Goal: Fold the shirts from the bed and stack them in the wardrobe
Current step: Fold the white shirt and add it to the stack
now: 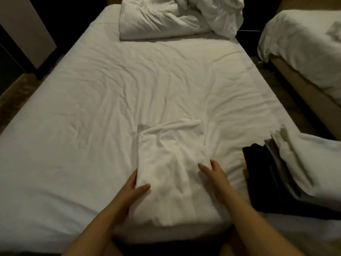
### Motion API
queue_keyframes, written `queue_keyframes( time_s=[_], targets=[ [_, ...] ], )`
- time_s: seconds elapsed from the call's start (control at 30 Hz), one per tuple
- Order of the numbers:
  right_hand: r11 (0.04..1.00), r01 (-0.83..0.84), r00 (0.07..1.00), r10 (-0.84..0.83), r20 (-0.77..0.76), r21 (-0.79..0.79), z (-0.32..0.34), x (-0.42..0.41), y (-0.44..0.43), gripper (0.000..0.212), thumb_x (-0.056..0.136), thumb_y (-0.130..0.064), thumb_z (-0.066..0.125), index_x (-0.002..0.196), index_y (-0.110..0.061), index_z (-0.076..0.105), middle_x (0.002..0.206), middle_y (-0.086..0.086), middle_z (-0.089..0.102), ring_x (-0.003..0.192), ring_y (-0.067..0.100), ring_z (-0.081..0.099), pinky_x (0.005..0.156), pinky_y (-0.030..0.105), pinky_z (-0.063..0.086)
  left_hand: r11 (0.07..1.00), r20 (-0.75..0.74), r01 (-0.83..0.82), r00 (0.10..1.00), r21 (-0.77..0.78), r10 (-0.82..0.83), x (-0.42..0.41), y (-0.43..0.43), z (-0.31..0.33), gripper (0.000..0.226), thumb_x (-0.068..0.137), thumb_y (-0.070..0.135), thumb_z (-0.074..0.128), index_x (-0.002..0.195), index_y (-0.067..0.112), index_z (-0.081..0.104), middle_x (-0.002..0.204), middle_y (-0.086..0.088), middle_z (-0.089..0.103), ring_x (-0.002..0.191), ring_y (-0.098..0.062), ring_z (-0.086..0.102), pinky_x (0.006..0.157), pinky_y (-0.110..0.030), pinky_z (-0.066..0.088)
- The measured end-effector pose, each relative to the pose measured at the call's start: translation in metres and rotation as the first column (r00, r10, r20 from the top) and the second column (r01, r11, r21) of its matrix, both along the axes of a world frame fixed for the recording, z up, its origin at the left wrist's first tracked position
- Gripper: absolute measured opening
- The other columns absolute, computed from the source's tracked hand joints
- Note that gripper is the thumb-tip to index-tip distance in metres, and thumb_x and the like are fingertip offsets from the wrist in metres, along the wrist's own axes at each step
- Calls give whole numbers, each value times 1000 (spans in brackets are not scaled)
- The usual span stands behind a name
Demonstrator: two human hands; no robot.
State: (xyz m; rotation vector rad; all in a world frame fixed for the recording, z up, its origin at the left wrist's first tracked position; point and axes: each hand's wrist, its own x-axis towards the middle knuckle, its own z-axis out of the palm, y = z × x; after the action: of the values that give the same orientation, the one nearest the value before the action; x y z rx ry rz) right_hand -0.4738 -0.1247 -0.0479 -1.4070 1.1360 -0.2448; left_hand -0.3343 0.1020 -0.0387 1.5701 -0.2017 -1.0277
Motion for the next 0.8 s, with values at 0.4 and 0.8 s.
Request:
queue_keyframes(
  time_s=[0.4, 0.8],
  targets=[
    [975, -95, 987, 67, -143, -201, 6, -75, 64, 38, 86, -20, 65, 120, -7, 58, 106, 6, 62, 101, 25, 57, 80, 24, 40, 991, 124, -106, 988, 86, 95, -40, 45, -12, 79, 60, 24, 77, 133, 12, 48, 122, -8, 58, 111, -24, 54, 101, -38, 41],
    [992, 20, 1000, -21, -6, -125, 0, -100, 85, 54, 81, -8, 70, 131, -11, 48, 115, 3, 56, 107, 19, 56, 87, 25, 44, 977, 285, -69, 958, 203, 9, -54, 59, -8, 77, 72, 15, 76, 139, 8, 39, 134, -13, 51, 115, -23, 52, 91, -24, 38]
  ],
)
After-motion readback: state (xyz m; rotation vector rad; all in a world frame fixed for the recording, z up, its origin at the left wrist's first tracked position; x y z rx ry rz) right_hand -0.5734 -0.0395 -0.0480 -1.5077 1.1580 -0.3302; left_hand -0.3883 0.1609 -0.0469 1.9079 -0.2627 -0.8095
